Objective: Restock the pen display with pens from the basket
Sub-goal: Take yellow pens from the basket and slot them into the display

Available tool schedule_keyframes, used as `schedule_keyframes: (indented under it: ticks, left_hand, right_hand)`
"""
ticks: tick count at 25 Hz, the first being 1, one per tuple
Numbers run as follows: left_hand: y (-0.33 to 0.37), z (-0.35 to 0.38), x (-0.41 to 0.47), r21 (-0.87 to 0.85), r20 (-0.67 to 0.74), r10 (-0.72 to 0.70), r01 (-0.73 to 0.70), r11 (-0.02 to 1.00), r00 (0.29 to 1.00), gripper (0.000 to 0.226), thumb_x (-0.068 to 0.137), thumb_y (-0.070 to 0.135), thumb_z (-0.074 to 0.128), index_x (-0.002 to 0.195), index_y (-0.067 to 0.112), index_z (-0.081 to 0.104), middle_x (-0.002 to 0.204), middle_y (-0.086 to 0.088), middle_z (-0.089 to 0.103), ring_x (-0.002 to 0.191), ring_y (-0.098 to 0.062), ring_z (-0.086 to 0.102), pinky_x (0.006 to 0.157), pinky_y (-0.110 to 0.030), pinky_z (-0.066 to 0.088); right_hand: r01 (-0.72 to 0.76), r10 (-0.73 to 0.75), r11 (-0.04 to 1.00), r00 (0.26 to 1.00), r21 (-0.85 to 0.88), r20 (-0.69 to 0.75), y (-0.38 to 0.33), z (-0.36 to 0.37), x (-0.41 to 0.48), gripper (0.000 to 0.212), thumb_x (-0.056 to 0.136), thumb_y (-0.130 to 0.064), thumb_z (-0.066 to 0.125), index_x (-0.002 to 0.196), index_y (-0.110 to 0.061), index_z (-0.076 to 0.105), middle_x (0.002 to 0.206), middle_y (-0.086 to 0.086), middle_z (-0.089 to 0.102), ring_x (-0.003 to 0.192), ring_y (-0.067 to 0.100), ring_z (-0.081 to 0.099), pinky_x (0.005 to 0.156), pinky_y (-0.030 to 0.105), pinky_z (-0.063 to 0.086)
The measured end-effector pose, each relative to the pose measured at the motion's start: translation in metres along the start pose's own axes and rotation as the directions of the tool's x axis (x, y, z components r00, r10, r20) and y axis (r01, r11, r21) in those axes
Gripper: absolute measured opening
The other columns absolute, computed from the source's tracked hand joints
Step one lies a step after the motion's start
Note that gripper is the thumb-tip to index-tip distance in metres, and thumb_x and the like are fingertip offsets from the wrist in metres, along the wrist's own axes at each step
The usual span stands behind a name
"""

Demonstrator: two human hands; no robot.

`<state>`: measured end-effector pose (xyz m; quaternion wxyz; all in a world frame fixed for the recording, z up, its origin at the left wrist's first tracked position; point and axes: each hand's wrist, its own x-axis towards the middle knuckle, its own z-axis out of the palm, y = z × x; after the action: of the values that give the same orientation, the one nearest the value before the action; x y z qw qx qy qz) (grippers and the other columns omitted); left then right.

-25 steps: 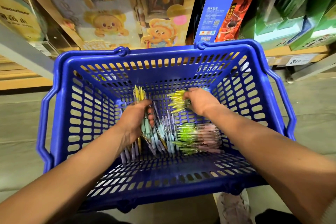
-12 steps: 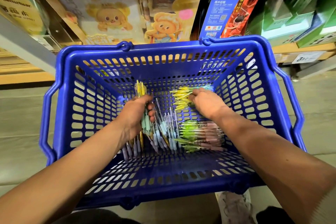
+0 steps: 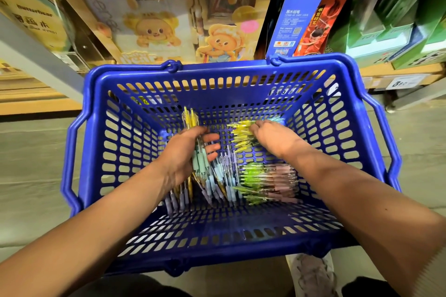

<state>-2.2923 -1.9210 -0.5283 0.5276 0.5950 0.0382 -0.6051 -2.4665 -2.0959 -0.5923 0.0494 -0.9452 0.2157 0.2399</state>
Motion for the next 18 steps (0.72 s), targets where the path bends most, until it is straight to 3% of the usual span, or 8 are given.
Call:
schedule_keyframes:
  ticks: [2,5,7,9,11,13,15,18]
  left_hand:
    - [0.002,0.000,-0.003,-0.014,0.019,-0.008,0.009,1.000,1.000,0.024,0.104,0.022,0.055,0.121,0.006,0.060,0.106,-0.012,0.079,0.081,-0.023,0.075,0.076,-0.037,0.063]
    - [0.002,0.000,-0.004,-0.025,0.029,-0.024,0.025,0.999,0.999,0.026,0.106,0.023,0.051,0.124,0.007,0.058,0.113,-0.013,0.077,0.089,-0.025,0.075,0.079,-0.039,0.062]
    - [0.001,0.000,-0.003,-0.041,0.020,-0.019,0.019,0.999,1.000,0.028,0.107,0.025,0.049,0.128,0.007,0.056,0.114,-0.012,0.077,0.094,-0.026,0.075,0.081,-0.041,0.062]
    - [0.001,0.000,-0.003,-0.061,0.017,-0.015,0.016,0.998,1.000,0.033,0.108,0.028,0.047,0.131,0.007,0.056,0.110,-0.010,0.078,0.092,-0.025,0.075,0.081,-0.042,0.061]
    - [0.002,0.000,-0.006,-0.047,0.048,-0.014,0.016,0.999,0.999,0.039,0.108,0.035,0.046,0.129,0.006,0.060,0.108,-0.016,0.075,0.091,-0.028,0.073,0.086,-0.048,0.059]
    - [0.000,0.002,-0.009,-0.010,0.075,-0.007,0.007,1.000,0.997,0.044,0.106,0.041,0.045,0.126,0.006,0.062,0.108,-0.018,0.076,0.093,-0.030,0.074,0.090,-0.052,0.058]
    - [0.000,0.005,-0.012,0.003,0.059,0.005,-0.006,1.000,0.998,0.045,0.105,0.041,0.045,0.129,0.006,0.059,0.109,-0.019,0.076,0.095,-0.031,0.075,0.090,-0.053,0.060]
    - [0.004,0.009,-0.013,0.036,0.022,0.029,-0.030,0.999,0.999,0.049,0.103,0.038,0.052,0.142,0.008,0.050,0.124,-0.020,0.072,0.107,-0.033,0.073,0.090,-0.056,0.059]
  right_hand:
    - [0.034,-0.032,0.994,0.999,0.099,-0.025,-0.001,-0.013,-0.002,0.041,0.090,0.009,0.055,0.128,-0.006,0.050,0.122,0.013,0.058,0.110,0.031,0.061,0.090,0.038,0.051]
    - [0.014,0.047,0.902,0.990,0.432,-0.129,-0.014,-0.040,-0.001,0.013,0.098,-0.019,0.058,0.111,-0.015,0.058,0.103,0.004,0.062,0.091,0.022,0.062,0.075,0.032,0.046]
    - [-0.023,0.177,0.694,0.974,0.720,-0.139,-0.033,-0.061,0.000,0.014,0.094,-0.027,0.066,0.104,-0.019,0.064,0.093,-0.004,0.068,0.082,0.014,0.064,0.072,0.029,0.049]
    - [-0.044,0.200,0.441,0.978,0.897,-0.051,-0.056,-0.076,0.000,0.014,0.089,-0.030,0.072,0.100,-0.022,0.070,0.089,-0.007,0.074,0.084,0.012,0.070,0.077,0.031,0.057]
    - [-0.096,0.173,0.312,0.984,0.945,0.043,-0.075,-0.082,-0.001,0.012,0.087,-0.029,0.074,0.097,-0.022,0.074,0.088,-0.003,0.077,0.084,0.016,0.073,0.077,0.034,0.059]
    - [-0.139,0.179,0.227,0.979,0.964,0.099,-0.084,-0.084,-0.003,0.010,0.087,-0.025,0.073,0.090,-0.016,0.074,0.075,-0.002,0.075,0.068,0.014,0.071,0.062,0.029,0.059]
    - [-0.142,0.186,0.242,0.978,0.960,0.098,-0.087,-0.086,-0.005,0.009,0.088,-0.026,0.073,0.085,-0.018,0.073,0.065,-0.008,0.071,0.060,0.009,0.068,0.055,0.024,0.055]
    - [-0.086,0.178,0.379,0.984,0.922,0.019,-0.098,-0.086,-0.003,0.010,0.090,-0.029,0.072,0.096,-0.022,0.074,0.088,-0.002,0.073,0.078,0.018,0.070,0.069,0.033,0.058]
